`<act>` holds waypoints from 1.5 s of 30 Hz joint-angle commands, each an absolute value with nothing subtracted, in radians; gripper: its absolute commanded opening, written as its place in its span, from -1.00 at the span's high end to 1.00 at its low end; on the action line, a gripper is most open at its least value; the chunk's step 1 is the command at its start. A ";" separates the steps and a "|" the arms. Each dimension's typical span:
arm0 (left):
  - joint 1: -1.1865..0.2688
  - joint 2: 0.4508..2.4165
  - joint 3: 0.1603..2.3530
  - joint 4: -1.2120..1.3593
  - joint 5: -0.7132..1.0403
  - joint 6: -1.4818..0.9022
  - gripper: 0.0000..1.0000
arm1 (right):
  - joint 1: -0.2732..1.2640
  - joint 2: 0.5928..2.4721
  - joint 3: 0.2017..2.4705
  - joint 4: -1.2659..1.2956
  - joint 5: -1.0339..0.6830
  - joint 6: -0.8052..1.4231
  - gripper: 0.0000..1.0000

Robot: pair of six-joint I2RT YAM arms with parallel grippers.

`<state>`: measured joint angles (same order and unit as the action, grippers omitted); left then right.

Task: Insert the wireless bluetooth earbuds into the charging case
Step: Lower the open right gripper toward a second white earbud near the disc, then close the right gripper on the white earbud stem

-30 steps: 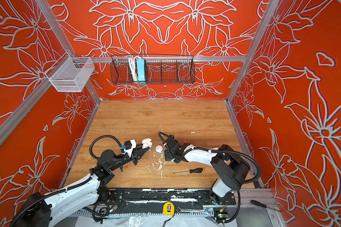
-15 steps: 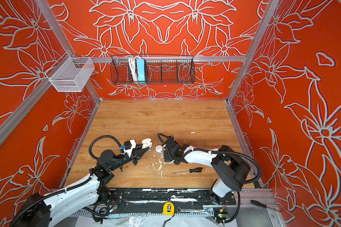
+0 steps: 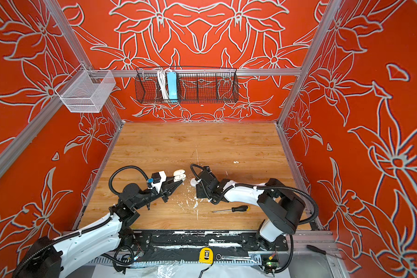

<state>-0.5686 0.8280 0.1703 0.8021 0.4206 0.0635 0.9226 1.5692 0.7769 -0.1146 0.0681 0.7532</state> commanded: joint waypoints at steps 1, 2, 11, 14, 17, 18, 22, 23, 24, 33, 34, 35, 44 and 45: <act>-0.569 0.816 0.196 0.824 0.431 0.071 1.00 | 0.934 1.518 0.773 -0.112 0.083 0.774 -0.31; -0.569 0.816 0.196 0.824 0.431 0.071 1.00 | 0.933 1.500 0.776 -0.123 0.098 0.761 -0.31; -0.571 0.810 0.195 0.820 0.431 0.072 1.00 | 0.887 1.401 0.829 -0.238 0.215 0.635 -0.54; -0.571 0.808 0.196 0.816 0.429 0.075 1.00 | 0.859 1.448 0.851 -0.254 0.173 0.617 -0.54; -0.571 0.807 0.195 0.815 0.425 0.077 1.00 | 0.858 1.505 0.868 -0.274 0.170 0.614 -0.54; -0.571 0.807 0.196 0.815 0.425 0.077 1.00 | 0.858 1.521 0.869 -0.277 0.170 0.613 -0.53; -0.570 0.807 0.196 0.813 0.423 0.078 1.00 | 0.856 1.573 0.876 -0.291 0.171 0.611 -0.44; -0.571 0.807 0.196 0.812 0.424 0.078 1.00 | 0.856 1.580 0.873 -0.287 0.163 0.612 -0.42; -0.571 0.807 0.196 0.812 0.423 0.079 1.00 | 0.856 1.586 0.870 -0.278 0.151 0.613 -0.40; -0.571 0.808 0.196 0.811 0.425 0.080 1.00 | 0.856 1.640 0.863 -0.252 0.100 0.612 -0.23; -0.571 0.808 0.198 0.811 0.424 0.080 1.00 | 0.856 1.647 0.865 -0.257 0.097 0.608 -0.17; -0.571 0.808 0.197 0.811 0.423 0.080 1.00 | 0.856 1.653 0.869 -0.262 0.097 0.606 -0.12; -0.573 0.808 0.198 0.811 0.424 0.080 1.00 | 0.856 1.677 0.897 -0.355 0.200 0.577 0.13; -0.572 0.810 0.197 0.811 0.424 0.080 1.00 | 0.856 1.676 0.897 -0.365 0.212 0.576 0.16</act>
<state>-0.5686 0.8200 0.1703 0.7963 0.4202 0.0677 0.8570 1.6566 0.8772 -0.2878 0.1459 0.5808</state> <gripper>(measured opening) 0.227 0.431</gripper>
